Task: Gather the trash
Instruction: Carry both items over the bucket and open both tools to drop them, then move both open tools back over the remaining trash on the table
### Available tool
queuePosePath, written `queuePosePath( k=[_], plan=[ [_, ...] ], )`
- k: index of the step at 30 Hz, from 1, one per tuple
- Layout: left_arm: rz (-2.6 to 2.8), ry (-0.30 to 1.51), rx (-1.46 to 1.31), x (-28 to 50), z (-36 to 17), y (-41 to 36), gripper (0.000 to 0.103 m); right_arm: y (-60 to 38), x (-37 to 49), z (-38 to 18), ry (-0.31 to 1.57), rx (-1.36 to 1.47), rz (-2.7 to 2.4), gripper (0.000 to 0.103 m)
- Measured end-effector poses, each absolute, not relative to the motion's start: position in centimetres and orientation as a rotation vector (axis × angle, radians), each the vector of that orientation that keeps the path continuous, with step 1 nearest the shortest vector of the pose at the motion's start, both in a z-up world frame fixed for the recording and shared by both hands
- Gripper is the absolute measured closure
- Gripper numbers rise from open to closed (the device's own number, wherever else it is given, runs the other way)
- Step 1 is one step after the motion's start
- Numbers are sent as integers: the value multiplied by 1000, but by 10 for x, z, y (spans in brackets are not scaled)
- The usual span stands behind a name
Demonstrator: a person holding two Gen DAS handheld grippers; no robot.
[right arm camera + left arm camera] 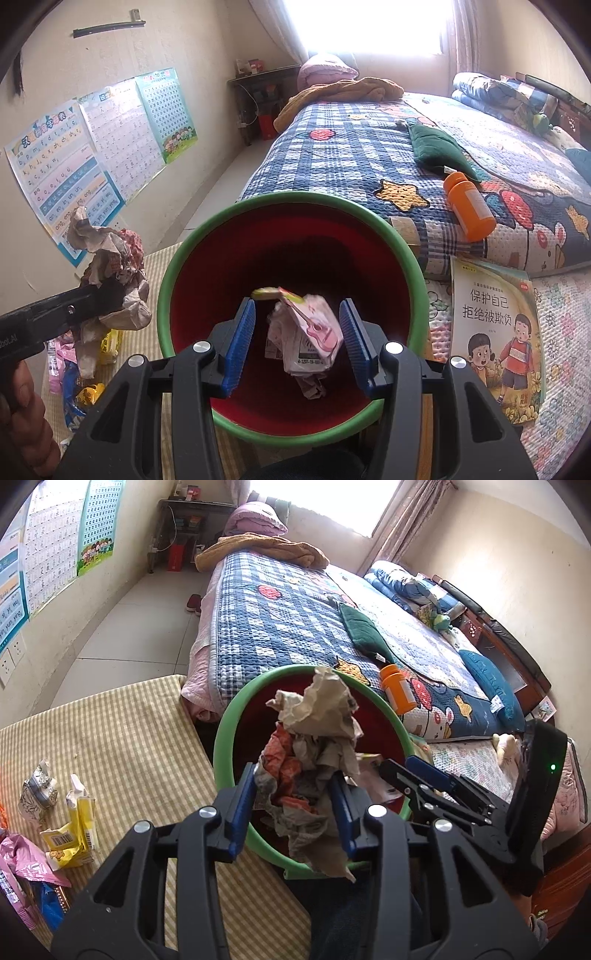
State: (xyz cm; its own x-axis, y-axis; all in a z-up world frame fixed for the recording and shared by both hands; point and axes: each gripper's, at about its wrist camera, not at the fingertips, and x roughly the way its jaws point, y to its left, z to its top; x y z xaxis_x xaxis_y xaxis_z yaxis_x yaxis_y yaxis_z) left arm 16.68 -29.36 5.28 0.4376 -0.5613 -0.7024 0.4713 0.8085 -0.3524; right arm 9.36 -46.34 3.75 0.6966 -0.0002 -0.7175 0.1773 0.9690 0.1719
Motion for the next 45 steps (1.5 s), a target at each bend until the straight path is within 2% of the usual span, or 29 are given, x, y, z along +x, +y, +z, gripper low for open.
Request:
queuePosePath(
  k=[2, 4, 6, 7, 9, 15, 18, 23, 45],
  plan=[
    [-647, 923, -118, 173, 49, -298, 64, -466, 97, 35, 802, 235, -100, 56],
    [-649, 929, -120, 180, 47, -302, 57, -469, 98, 31, 808, 229, -106, 56],
    [-657, 924, -127, 181, 47, -303, 40, -472, 98, 29, 813, 233, -113, 56],
    [-659, 920, -127, 181, 47, -302, 36, -473, 98, 28, 814, 235, -117, 55],
    [-655, 911, -128, 180, 48, -300, 22, -475, 96, 26, 817, 237, -124, 46],
    [-623, 904, -150, 174, 49, -280, 8, -467, 88, 23, 827, 239, -128, 27],
    [-594, 903, -165, 167, 49, -264, 6, -457, 83, 27, 818, 228, -124, 16],
    [-539, 900, -169, 152, 48, -232, 6, -434, 79, 33, 820, 205, -95, 8],
    [-223, 889, -276, 82, 40, -35, 6, -276, 77, 36, 848, 72, 144, 7]
  ],
)
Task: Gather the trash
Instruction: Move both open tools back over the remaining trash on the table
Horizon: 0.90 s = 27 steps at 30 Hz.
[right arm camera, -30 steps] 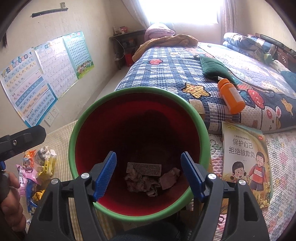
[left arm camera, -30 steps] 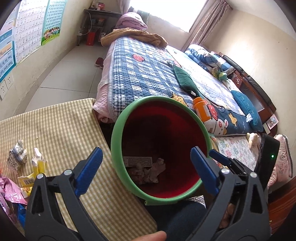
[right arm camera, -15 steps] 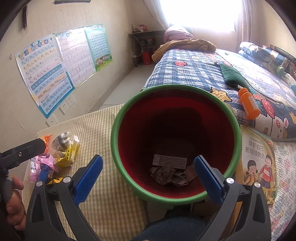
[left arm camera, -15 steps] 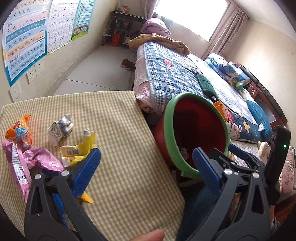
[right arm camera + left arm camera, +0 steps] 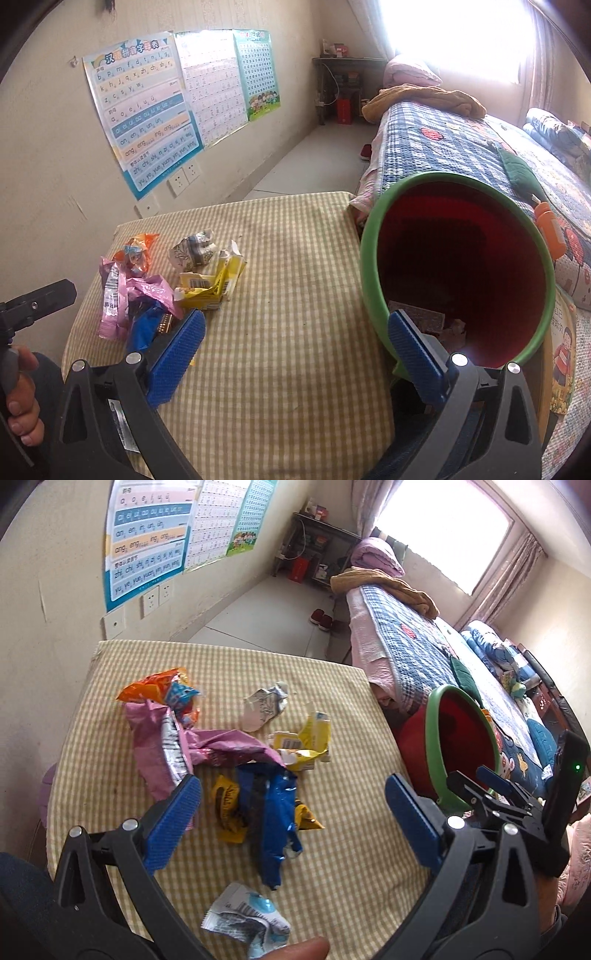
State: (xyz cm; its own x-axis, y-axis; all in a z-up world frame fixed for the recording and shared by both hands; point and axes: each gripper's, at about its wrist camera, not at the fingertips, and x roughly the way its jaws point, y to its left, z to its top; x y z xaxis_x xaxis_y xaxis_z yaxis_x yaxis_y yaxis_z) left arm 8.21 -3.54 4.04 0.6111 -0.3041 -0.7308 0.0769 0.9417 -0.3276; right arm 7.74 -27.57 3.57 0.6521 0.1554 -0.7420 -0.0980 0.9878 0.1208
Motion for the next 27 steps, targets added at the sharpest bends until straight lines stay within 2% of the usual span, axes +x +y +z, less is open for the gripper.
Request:
queuePosePath(
  k=[9, 20, 27],
  plan=[
    [-108, 902, -349, 72, 18, 21, 6, -233, 92, 30, 872, 42, 213, 7],
    [-58, 969, -402, 90, -23, 51, 6, -209, 132, 9, 913, 93, 252, 7],
    [-54, 1008, -422, 102, -45, 59, 13, -209, 157, -15, 959, 147, 236, 7]
  ],
)
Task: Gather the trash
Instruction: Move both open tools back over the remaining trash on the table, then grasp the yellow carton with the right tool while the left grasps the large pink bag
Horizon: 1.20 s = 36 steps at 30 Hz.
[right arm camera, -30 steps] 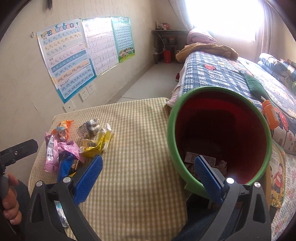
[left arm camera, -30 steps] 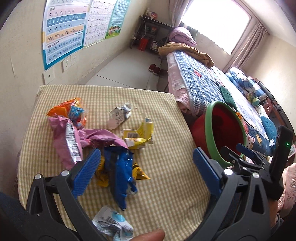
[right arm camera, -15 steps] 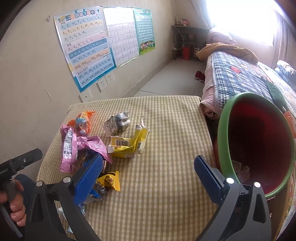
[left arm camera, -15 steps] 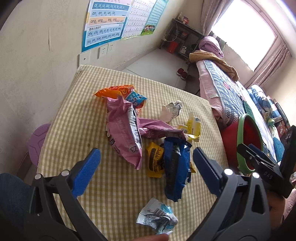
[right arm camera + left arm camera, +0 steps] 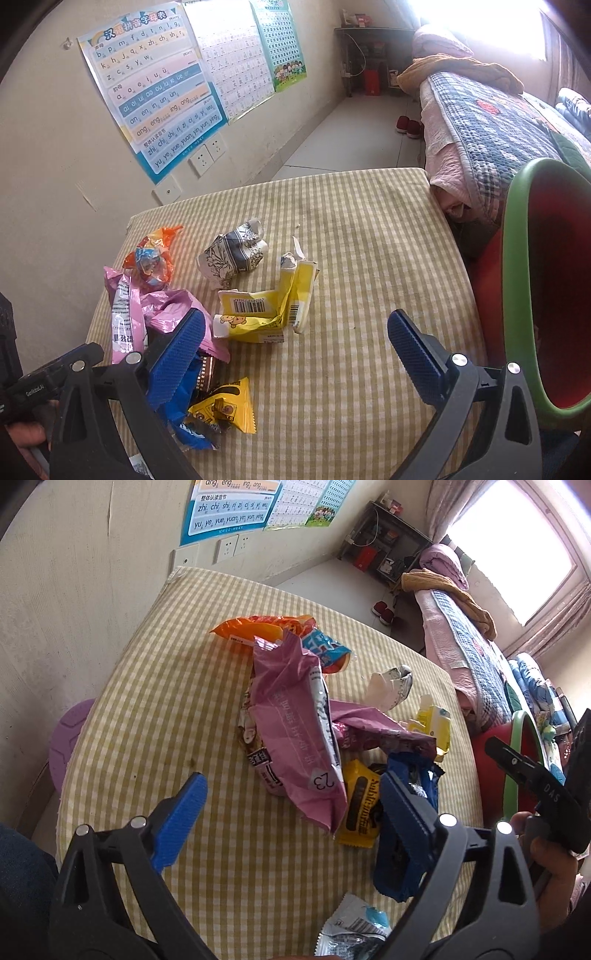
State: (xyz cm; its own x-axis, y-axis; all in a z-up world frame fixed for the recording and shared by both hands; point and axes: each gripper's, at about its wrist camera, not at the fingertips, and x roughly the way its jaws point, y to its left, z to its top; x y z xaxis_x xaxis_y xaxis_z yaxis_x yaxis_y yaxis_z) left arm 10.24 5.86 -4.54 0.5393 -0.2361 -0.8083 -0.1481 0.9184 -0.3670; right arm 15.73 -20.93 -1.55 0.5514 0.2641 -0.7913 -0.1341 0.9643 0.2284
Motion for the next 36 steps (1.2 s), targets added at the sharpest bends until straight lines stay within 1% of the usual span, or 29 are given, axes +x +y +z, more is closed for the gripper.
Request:
queuePosePath(
  k=[4, 10, 13, 16, 18, 19, 21, 22, 23, 24, 25, 26, 33, 36],
  plan=[
    [-57, 1025, -423, 109, -53, 59, 17, -211, 173, -30, 987, 176, 234, 8],
    [-61, 1043, -441, 116, -62, 61, 25, -210, 189, -50, 1024, 193, 234, 13],
    [-69, 1065, -462, 120, -69, 61, 28, -210, 194, -59, 1045, 203, 235, 20],
    [-92, 1085, -489, 126, -76, 61, 34, -208, 199, -67, 1066, 211, 249, 28],
    [-107, 1097, -500, 129, -79, 58, 43, -206, 202, -70, 1079, 215, 261, 39],
    [-110, 1098, -502, 130, -79, 57, 45, -206, 203, -72, 1083, 216, 266, 42],
    [-118, 1093, -495, 132, -76, 54, 51, -205, 204, -75, 1094, 219, 279, 57],
    [-119, 1090, -484, 133, -75, 53, 52, -206, 204, -76, 1099, 223, 284, 62],
    [-118, 1088, -472, 134, -73, 51, 55, -206, 204, -77, 1102, 224, 289, 70],
    [-118, 1087, -463, 136, -72, 49, 58, -206, 204, -77, 1104, 223, 296, 75],
    [-116, 1087, -456, 137, -71, 47, 59, -207, 204, -76, 1103, 225, 299, 80],
    [-112, 1088, -448, 139, -70, 45, 59, -207, 203, -77, 1107, 229, 303, 81],
    [-51, 1032, -294, 127, -58, 35, 60, -213, 194, -67, 1077, 212, 299, 82],
    [-49, 1059, -313, 114, -63, 39, 60, -211, 184, -60, 1056, 175, 298, 82]
  ],
)
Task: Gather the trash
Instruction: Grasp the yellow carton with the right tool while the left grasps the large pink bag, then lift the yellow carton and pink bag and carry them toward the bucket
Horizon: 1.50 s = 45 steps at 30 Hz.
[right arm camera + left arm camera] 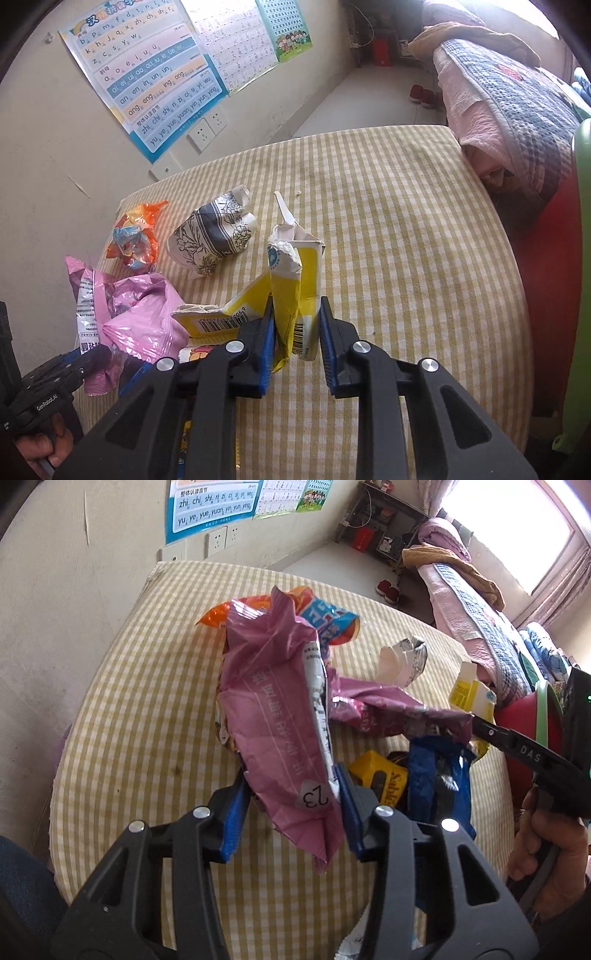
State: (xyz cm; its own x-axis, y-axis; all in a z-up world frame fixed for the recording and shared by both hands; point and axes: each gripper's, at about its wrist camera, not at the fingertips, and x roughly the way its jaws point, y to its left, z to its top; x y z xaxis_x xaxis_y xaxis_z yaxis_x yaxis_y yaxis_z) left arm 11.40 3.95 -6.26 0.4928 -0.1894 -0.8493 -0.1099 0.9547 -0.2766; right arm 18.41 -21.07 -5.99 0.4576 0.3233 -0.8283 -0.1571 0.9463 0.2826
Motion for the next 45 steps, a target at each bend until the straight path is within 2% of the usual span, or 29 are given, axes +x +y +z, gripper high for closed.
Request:
queuePosePath(
  k=[12, 20, 45],
  plan=[
    [-104, 924, -236, 92, -6, 14, 60, -222, 138, -3, 929, 165, 280, 82],
    [-218, 878, -214, 90, 31, -30, 60, -258, 108, 34, 843, 168, 221, 82],
    [-582, 894, -69, 127, 68, -224, 60, -431, 82, 63, 777, 269, -90, 82]
  ],
)
